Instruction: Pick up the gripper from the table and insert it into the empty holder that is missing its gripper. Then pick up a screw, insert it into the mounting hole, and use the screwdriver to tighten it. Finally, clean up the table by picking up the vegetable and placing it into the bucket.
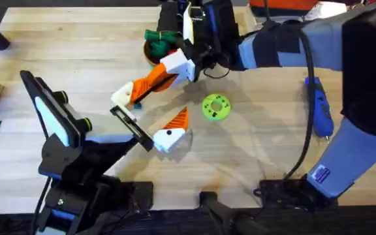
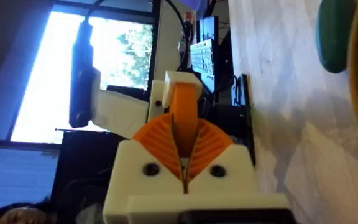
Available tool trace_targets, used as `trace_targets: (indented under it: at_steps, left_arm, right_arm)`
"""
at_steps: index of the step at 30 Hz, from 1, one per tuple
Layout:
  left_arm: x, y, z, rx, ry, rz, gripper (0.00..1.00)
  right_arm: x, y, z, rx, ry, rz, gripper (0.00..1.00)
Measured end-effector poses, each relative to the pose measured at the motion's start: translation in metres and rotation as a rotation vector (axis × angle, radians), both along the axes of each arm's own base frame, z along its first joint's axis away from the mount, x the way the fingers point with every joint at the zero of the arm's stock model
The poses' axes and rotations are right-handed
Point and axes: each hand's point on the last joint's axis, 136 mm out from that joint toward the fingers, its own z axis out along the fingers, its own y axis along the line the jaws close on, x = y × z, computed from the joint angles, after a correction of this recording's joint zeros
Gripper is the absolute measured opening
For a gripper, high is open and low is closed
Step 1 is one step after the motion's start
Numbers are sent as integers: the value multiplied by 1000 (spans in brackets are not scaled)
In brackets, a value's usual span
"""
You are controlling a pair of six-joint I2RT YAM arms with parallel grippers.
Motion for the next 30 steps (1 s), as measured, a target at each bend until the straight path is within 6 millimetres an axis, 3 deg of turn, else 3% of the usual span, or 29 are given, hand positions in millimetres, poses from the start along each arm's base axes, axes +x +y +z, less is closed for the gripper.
trace_targets:
  at_steps: [7,30]
  left_arm:
    - [2,2,0,0,0,13,986]
    - [7,8,-1,-21,25,62,986]
  right_arm:
    - [-11,14,0,-14,-6,19,9]
    - [-2,30,-5,-62,-37,-57,9]
